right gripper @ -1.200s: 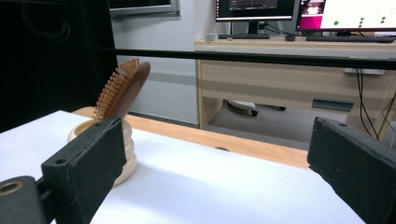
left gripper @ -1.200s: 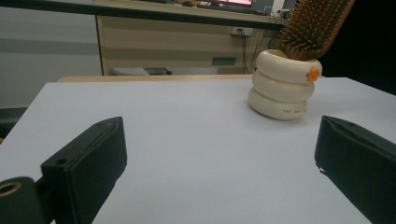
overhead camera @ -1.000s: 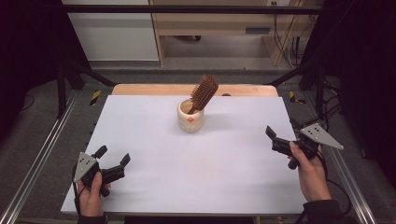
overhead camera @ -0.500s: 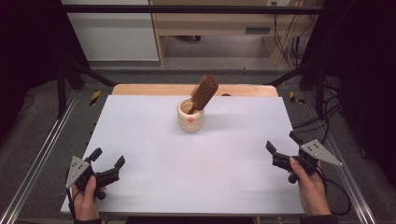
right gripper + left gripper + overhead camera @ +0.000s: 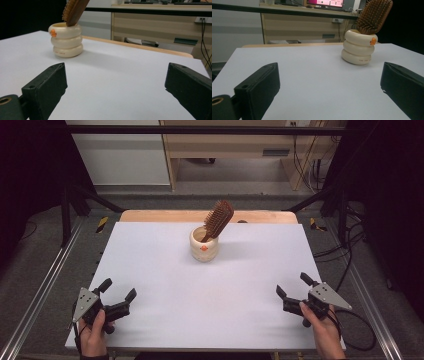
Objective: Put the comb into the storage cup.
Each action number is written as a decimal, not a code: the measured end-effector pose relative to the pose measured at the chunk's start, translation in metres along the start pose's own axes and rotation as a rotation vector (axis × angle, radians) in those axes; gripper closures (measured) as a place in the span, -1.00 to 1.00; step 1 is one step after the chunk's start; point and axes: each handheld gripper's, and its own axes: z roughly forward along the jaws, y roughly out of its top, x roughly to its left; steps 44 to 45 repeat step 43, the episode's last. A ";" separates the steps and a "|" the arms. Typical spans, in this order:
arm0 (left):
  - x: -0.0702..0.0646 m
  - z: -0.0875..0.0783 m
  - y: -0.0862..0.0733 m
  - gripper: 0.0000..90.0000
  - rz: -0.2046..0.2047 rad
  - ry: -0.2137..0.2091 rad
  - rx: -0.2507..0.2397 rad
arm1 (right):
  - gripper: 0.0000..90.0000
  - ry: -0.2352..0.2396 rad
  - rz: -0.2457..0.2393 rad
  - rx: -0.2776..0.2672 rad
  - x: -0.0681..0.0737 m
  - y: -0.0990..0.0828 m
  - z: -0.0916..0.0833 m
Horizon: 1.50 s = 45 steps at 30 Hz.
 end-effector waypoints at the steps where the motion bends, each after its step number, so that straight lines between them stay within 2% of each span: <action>1: 0.000 0.000 0.000 -0.94 0.000 -0.001 0.000 | -0.91 0.003 -0.005 0.007 0.002 -0.002 0.001; 7: -0.002 -0.001 0.001 -0.94 0.011 -0.011 -0.006 | -0.91 0.038 -0.020 0.018 0.014 -0.010 0.006; 12: -0.005 -0.002 0.000 -0.94 0.021 -0.025 0.003 | -0.91 0.061 -0.015 0.028 0.021 -0.016 0.011; 19: -0.008 -0.001 -0.001 -0.94 0.033 -0.038 0.013 | -0.92 0.085 -0.022 0.004 0.032 -0.018 0.017; 24: -0.010 0.000 -0.001 -0.94 0.036 -0.046 0.018 | -0.92 0.107 -0.041 0.015 0.040 -0.021 0.024; 26: -0.012 0.001 -0.002 -0.94 0.038 -0.051 0.019 | -0.92 0.110 -0.032 0.008 0.043 -0.021 0.025; 29: -0.014 0.002 0.000 -0.94 0.060 -0.057 0.030 | -0.92 0.117 -0.021 -0.006 0.046 -0.020 0.028; 34: -0.016 0.003 -0.001 -0.94 0.059 -0.061 0.038 | -0.93 0.109 -0.006 -0.016 0.044 -0.020 0.033; 38: -0.017 0.003 -0.001 -0.94 0.062 -0.063 0.039 | -0.93 0.116 0.036 -0.028 0.045 -0.022 0.032; 41: -0.018 0.004 -0.002 -0.94 0.065 -0.061 0.044 | -0.93 0.117 0.029 -0.026 0.047 -0.022 0.032; 43: -0.019 0.004 -0.001 -0.94 0.066 -0.058 0.046 | -0.93 0.111 0.002 -0.020 0.049 -0.022 0.033; 45: -0.019 0.004 -0.001 -0.94 0.066 -0.058 0.046 | -0.93 0.111 0.002 -0.020 0.049 -0.022 0.033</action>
